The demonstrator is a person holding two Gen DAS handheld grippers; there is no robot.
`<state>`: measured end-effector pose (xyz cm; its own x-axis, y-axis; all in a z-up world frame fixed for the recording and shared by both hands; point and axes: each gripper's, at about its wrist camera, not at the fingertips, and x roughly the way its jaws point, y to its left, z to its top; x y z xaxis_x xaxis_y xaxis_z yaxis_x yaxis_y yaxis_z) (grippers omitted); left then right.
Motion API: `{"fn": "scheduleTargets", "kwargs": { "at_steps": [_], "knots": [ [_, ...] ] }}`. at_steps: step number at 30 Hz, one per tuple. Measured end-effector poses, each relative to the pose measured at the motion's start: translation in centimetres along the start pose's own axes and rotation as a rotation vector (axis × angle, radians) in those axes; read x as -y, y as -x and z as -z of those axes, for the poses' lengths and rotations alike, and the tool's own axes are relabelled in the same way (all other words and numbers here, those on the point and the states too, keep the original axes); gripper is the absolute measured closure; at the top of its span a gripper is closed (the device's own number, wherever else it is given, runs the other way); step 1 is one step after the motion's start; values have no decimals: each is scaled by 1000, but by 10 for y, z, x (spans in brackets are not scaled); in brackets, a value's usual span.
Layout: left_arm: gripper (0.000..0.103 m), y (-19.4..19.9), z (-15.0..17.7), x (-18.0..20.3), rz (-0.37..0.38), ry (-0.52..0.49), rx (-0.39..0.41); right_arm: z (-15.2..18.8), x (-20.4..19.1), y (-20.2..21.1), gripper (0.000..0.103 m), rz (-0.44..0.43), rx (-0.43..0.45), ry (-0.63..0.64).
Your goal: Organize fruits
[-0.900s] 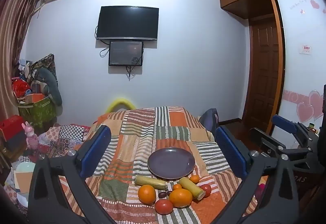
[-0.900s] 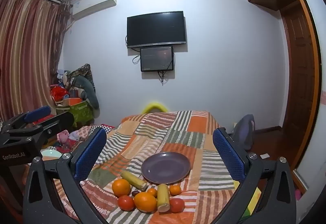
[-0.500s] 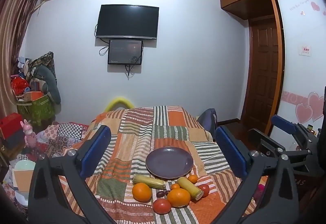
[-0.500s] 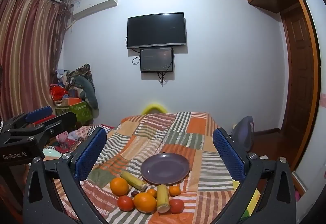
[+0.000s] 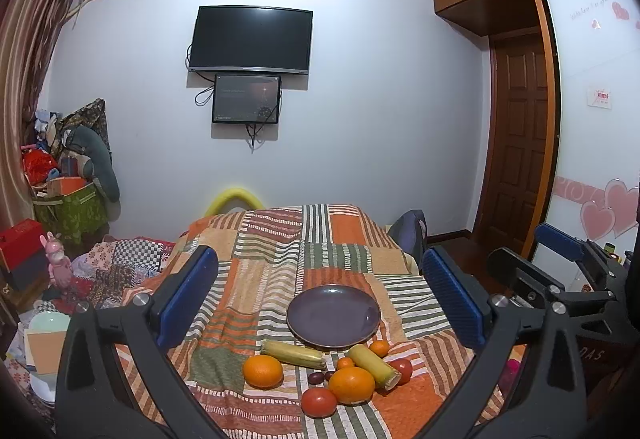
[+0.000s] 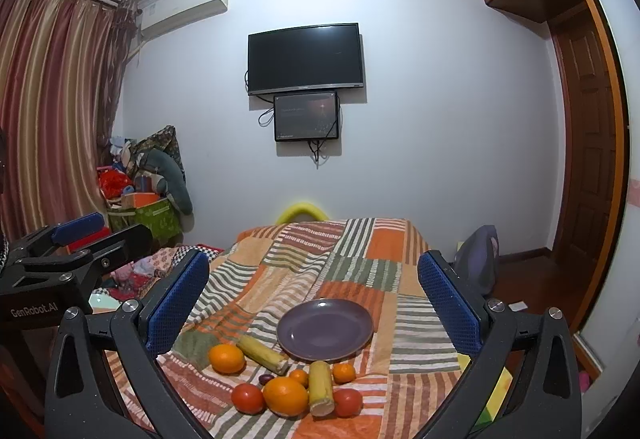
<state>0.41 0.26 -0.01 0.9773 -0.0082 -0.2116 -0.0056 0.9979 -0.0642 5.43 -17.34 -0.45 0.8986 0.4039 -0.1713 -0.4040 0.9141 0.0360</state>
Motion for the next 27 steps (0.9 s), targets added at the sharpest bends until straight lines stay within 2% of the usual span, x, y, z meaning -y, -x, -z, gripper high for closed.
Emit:
{"fn": "scheduleTargets", "kwargs": {
  "at_steps": [27],
  "knots": [
    [0,3,1,2,0,-5,6,1,1,4,0,11,18,-20]
  ]
}}
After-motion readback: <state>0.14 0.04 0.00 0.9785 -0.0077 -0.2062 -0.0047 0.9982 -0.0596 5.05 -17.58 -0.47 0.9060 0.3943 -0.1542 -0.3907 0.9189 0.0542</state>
